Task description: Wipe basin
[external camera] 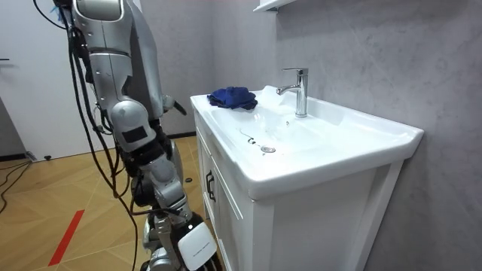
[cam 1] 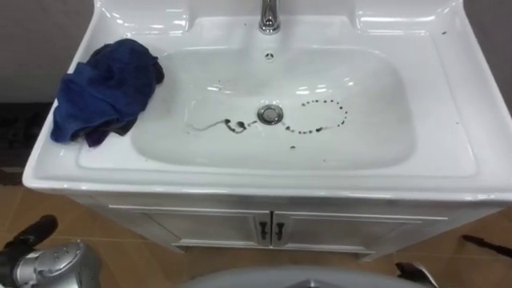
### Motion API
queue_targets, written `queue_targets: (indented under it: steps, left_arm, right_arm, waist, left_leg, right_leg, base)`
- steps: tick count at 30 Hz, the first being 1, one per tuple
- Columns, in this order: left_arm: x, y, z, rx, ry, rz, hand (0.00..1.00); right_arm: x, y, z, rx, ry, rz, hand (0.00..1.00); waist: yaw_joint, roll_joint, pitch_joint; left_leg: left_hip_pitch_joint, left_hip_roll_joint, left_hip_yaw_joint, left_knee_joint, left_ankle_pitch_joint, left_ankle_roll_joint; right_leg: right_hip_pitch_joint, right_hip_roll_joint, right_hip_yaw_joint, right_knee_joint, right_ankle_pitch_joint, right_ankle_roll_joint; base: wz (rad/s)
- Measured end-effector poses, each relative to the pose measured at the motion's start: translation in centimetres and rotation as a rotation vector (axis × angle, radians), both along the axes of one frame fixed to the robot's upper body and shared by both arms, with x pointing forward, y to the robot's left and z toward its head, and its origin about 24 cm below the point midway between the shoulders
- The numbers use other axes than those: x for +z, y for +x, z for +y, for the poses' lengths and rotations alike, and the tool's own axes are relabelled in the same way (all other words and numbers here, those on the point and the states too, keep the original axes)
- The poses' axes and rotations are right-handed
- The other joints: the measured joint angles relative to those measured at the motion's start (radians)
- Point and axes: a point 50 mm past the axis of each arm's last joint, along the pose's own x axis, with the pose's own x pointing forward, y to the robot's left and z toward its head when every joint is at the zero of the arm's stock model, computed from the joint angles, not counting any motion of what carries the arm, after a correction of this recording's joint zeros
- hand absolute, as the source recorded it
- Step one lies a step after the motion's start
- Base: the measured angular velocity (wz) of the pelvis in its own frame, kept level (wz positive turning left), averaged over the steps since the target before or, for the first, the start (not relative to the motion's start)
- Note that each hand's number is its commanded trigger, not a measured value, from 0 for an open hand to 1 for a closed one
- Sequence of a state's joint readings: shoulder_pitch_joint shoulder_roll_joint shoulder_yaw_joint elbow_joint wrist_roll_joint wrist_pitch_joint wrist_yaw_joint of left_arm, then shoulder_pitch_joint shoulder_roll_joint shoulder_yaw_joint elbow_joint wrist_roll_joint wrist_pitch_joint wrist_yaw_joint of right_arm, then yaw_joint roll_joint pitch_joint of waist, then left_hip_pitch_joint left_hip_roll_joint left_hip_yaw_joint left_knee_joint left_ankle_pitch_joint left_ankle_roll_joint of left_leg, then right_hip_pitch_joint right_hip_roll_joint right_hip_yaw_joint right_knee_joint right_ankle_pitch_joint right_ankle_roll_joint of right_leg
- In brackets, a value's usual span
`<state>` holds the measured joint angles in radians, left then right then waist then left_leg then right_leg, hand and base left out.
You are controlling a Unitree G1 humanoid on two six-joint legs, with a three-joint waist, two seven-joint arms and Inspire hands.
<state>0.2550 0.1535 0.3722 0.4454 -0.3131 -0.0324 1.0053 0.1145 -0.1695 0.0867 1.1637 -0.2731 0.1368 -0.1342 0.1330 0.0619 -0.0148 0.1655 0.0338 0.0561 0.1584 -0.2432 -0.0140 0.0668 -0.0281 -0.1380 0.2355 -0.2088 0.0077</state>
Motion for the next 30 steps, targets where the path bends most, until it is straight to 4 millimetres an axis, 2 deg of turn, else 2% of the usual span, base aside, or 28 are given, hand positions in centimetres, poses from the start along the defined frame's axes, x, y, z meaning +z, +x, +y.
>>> queue_targets:
  steps: [2,5,9,11,13,16,18,23,27,30]
  left_arm:
    - [0.5,-0.1,0.4,0.026,0.026,-0.027,0.0]
    - [1.7,-0.4,1.2,0.072,0.083,-0.082,0.0]
    - [4.0,0.5,1.9,0.053,0.181,-0.182,0.0]
    - [5.3,1.1,2.1,0.031,0.235,-0.226,0.0]
    - [7.8,2.1,2.4,-0.001,0.339,-0.304,0.0]
    - [10.5,3.1,2.6,-0.069,0.461,-0.364,0.0]
    - [11.5,3.5,2.7,-0.1,0.497,-0.388,0.0]
    - [13.9,4.5,2.0,-0.162,0.563,-0.479,0.0]
    - [15.8,5.4,1.3,-0.217,0.624,-0.546,0.0]
    - [16.4,5.6,0.9,-0.26,0.657,-0.552,0.0]
  right_arm:
    - [0.0,-0.3,0.0,0.002,0.0,-0.001,0.0]
    - [0.0,-0.4,-0.1,0.006,0.001,-0.016,0.0]
    - [0.1,-0.6,-0.3,0.008,0.014,-0.023,0.0]
    - [0.0,-0.7,-0.3,0.002,0.024,-0.023,0.0]
    - [0.0,-1.0,-0.3,-0.011,0.03,-0.025,0.0]
    - [0.0,-1.6,-0.4,-0.017,0.028,-0.012,0.0]
    - [0.1,-1.8,-0.7,-0.017,0.023,-0.003,0.0]
    - [0.0,-2.5,-0.9,-0.034,0.022,0.021,0.0]
    - [0.0,-2.6,-0.9,-0.072,0.048,0.022,0.0]
    - [0.0,-2.6,-0.9,-0.087,0.06,0.025,0.0]
  waist:
    - [0.012,0.001,0.0013]
    - [0.013,0.002,0.002]
    - [0.013,0.007,0.0027]
    - [0.003,0.005,0.0034]
    - [0.001,0.003,0.0036]
    - [-0.013,0.005,0.0051]
    - [-0.02,0.008,0.0074]
    - [-0.031,0.021,0.01]
    - [-0.033,0.02,0.0124]
    - [-0.041,0.017,0.0129]
  left_leg:
    - [-0.001,-0.001,-0.005,0.005,0.0,0.0]
    - [-0.004,-0.004,-0.014,0.009,0.0,0.0]
    - [0.002,-0.008,-0.02,0.01,0.001,0.002]
    - [0.0,-0.009,-0.027,0.012,0.001,0.003]
    - [-0.001,-0.01,-0.03,0.01,0.002,0.003]
    - [0.0,-0.009,-0.032,0.009,0.002,0.003]
    - [-0.001,-0.009,-0.031,0.009,0.002,0.003]
    - [-0.004,-0.009,-0.029,0.008,0.002,0.003]
    - [-0.003,-0.01,-0.024,0.008,0.002,0.003]
    - [0.001,-0.009,-0.015,0.008,0.002,0.003]
  right_leg:
    - [0.001,-0.003,-0.004,0.002,-0.003,0.0]
    - [0.001,-0.006,-0.012,0.002,-0.004,0.001]
    - [0.005,-0.008,-0.006,0.006,-0.007,0.004]
    - [0.006,-0.009,-0.01,0.007,-0.007,0.004]
    - [0.004,-0.009,-0.01,0.009,-0.006,0.004]
    - [0.007,-0.009,-0.013,0.009,-0.006,0.004]
    - [0.007,-0.009,-0.014,0.007,-0.006,0.004]
    - [0.003,-0.008,-0.013,0.002,-0.006,0.004]
    - [0.002,-0.007,-0.004,-0.002,-0.007,0.005]
    - [0.002,-0.007,0.003,-0.002,-0.007,0.005]
  base:
    - [0.03]
    - [0.09]
    - [0.03]
    - [0.02]
    - [0.0]
    - [0.02]
    - [0.0]
    - [0.0]
    - [-0.04]
    - [-0.08]
